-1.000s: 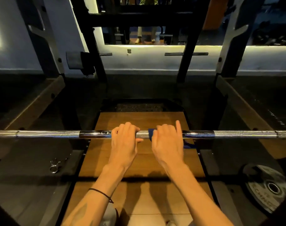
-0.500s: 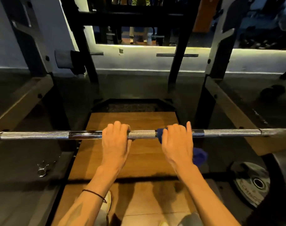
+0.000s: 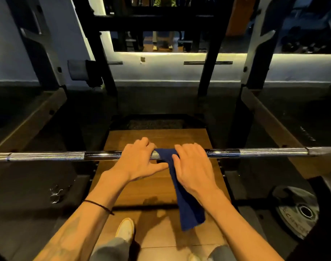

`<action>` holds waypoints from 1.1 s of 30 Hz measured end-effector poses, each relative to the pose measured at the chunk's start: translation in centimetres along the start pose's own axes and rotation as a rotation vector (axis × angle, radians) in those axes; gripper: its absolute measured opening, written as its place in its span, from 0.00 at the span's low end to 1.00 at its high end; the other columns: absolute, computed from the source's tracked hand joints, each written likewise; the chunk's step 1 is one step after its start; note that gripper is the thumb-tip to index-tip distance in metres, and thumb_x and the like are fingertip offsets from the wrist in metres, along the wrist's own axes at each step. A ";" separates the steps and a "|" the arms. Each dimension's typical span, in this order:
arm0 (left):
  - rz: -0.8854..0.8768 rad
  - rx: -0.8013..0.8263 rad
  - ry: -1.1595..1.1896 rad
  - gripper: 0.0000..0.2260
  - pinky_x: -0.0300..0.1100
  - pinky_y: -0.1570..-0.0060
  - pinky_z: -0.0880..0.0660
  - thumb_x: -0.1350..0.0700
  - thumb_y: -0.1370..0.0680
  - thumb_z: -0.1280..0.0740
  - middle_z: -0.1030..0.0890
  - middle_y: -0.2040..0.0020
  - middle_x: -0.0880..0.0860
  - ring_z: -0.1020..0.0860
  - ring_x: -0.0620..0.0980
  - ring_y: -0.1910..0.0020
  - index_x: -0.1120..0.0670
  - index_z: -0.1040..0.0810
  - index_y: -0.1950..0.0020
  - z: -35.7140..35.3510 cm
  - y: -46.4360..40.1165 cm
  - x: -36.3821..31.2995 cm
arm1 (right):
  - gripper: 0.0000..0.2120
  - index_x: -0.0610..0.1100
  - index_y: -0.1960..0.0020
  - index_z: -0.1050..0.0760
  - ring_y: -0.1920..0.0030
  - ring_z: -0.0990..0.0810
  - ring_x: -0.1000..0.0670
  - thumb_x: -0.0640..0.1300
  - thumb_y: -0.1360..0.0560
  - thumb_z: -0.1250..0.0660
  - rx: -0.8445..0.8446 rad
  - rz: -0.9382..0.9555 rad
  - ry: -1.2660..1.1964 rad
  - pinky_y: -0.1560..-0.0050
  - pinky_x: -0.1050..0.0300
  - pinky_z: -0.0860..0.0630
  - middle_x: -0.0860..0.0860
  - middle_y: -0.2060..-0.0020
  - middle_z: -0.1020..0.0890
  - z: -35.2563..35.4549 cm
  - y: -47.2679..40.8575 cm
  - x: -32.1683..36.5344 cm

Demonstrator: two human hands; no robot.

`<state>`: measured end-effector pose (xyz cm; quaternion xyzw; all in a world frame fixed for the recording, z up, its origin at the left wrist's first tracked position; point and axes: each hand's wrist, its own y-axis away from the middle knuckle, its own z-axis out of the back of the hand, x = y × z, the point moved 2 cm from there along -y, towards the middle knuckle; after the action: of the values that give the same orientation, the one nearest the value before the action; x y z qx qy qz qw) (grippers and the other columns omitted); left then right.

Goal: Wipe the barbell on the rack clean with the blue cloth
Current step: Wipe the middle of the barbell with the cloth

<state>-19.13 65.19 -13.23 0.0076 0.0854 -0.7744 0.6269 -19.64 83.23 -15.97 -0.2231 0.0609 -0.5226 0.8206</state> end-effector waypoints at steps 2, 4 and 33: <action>0.036 0.024 0.055 0.44 0.48 0.49 0.27 0.21 0.36 0.54 0.21 0.45 0.50 0.22 0.52 0.48 0.50 0.25 0.39 0.1 0.3 0.1 | 0.17 0.44 0.51 0.23 0.57 0.24 0.43 0.51 0.19 0.48 -0.044 -0.028 -0.007 0.47 0.45 0.27 0.48 0.59 0.21 0.3 0.2 -0.7; 0.045 0.015 0.083 0.44 0.50 0.47 0.26 0.22 0.33 0.56 0.18 0.44 0.51 0.20 0.54 0.47 0.52 0.25 0.36 0.2 0.3 0.4 | 0.17 0.44 0.52 0.24 0.56 0.24 0.41 0.50 0.19 0.48 -0.079 -0.078 0.019 0.41 0.44 0.30 0.48 0.60 0.22 0.5 0.8 -2.7; 0.030 -0.257 0.100 0.22 0.42 0.65 0.36 0.30 0.27 0.36 0.31 0.63 0.45 0.32 0.45 0.65 0.47 0.34 0.61 -0.7 -0.9 -0.7 | 0.21 0.49 0.60 0.28 0.64 0.33 0.47 0.52 0.19 0.56 0.025 -0.200 0.234 0.58 0.49 0.41 0.50 0.63 0.25 0.6 -1.2 -1.1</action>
<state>-19.89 66.14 -13.74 -0.0327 0.2149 -0.7462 0.6293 -20.91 83.92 -15.07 -0.1554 0.1273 -0.6248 0.7545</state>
